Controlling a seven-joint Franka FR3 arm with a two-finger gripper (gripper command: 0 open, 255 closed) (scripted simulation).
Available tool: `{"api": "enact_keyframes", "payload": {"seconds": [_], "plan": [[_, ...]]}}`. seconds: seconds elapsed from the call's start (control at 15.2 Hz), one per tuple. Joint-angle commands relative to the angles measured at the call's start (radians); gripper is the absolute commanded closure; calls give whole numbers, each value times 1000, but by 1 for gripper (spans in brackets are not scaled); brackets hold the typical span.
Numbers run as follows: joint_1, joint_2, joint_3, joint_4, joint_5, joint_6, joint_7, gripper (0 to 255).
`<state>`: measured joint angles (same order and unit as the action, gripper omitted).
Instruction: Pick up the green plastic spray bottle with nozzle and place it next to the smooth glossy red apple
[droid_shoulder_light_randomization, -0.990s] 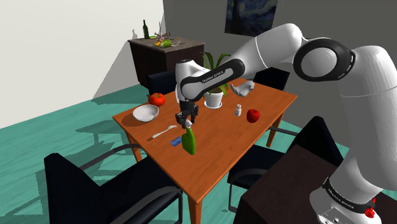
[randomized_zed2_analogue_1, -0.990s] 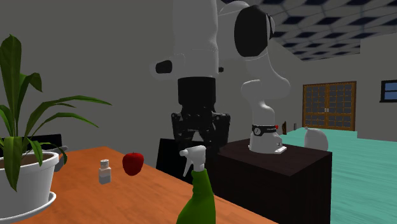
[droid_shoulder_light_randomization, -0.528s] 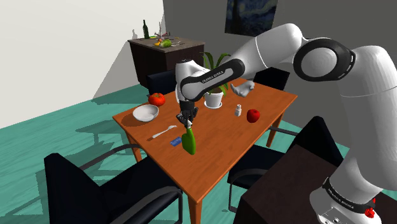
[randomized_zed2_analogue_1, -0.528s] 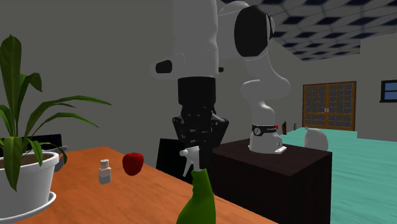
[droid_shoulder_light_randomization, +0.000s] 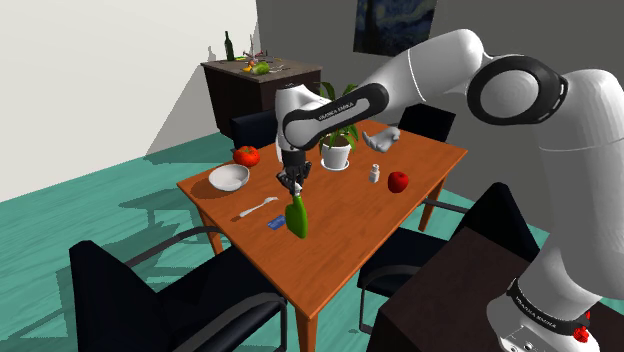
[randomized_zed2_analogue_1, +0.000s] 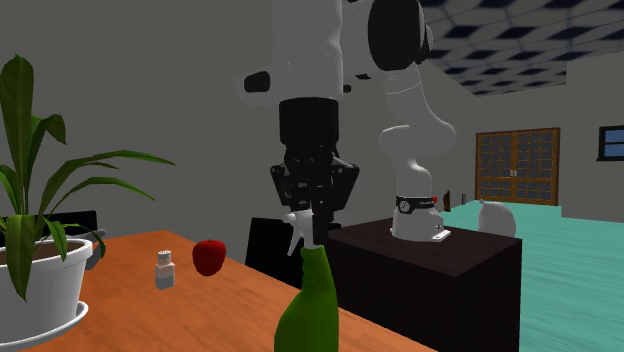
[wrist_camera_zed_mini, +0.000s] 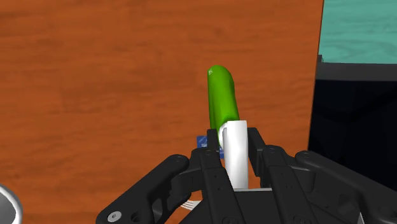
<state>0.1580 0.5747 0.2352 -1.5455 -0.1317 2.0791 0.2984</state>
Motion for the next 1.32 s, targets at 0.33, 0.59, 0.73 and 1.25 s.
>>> {"api": "enact_keyframes", "payload": {"seconds": [0.33,0.59,0.73,1.25], "plan": [[-2,-37,6,38,10,-75,-5,255],[-2,-55,9,66,15,-120,-8,255],[-2,-62,10,82,17,-143,-9,255],[0,-84,14,157,24,-239,-13,255]]}}
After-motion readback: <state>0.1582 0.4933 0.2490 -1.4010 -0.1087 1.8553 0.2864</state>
